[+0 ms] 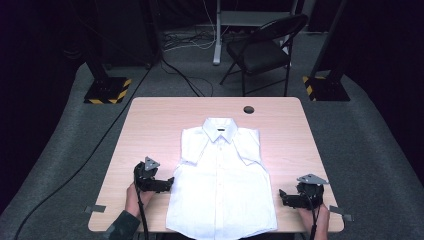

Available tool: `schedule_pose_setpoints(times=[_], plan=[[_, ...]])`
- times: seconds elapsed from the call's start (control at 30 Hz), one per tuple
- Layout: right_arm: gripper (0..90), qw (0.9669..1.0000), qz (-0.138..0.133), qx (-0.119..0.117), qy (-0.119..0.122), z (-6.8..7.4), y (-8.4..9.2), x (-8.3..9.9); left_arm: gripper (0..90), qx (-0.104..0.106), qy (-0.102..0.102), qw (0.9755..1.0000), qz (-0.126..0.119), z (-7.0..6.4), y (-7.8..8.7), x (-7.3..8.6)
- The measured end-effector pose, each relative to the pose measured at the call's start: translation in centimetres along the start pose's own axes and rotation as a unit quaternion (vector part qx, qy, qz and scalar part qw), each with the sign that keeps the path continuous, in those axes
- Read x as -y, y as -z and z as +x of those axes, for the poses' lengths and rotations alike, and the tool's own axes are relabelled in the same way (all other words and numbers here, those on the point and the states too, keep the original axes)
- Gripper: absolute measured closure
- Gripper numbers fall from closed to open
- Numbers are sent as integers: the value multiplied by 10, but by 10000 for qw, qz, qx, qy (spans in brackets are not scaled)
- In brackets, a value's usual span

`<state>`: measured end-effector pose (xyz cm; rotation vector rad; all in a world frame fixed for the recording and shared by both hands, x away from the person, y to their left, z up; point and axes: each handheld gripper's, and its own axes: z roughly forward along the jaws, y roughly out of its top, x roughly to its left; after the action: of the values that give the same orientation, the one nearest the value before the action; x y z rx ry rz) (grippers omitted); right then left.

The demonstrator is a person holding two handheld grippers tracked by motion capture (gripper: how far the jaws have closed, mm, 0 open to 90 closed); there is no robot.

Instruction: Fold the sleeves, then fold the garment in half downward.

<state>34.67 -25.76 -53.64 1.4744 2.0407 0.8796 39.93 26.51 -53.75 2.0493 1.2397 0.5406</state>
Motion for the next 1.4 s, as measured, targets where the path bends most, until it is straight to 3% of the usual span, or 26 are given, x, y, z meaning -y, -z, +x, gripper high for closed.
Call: schedule_pose_setpoints(times=[0.1,0.2,0.33,0.47,0.63,0.83,1.1,1.4], plan=[[0,10000,37,21,41,1,1,-1,0,17,43,10000,-16,0,0,0],[0,10000,-2,-87,-16,2,-2,-6,0,201,266,9993,-195,0,2,-6],[0,9999,-60,-117,75,7,-7,-18,0,154,233,9987,-416,-8,2,-18],[0,9997,-171,-136,123,12,-7,-28,0,188,96,9993,-309,-16,-6,-23],[0,9995,-229,-169,104,16,-12,-39,0,196,100,9994,-274,-18,-15,-30],[0,9996,-155,-207,150,22,-25,-48,0,190,59,9995,-262,-18,-23,-37],[0,9997,-30,-162,171,26,-39,-55,0,88,-222,9997,-47,-28,-36,-41],[4,9994,112,36,316,27,-50,-56,0,113,-233,9997,7,-30,-39,-41]])
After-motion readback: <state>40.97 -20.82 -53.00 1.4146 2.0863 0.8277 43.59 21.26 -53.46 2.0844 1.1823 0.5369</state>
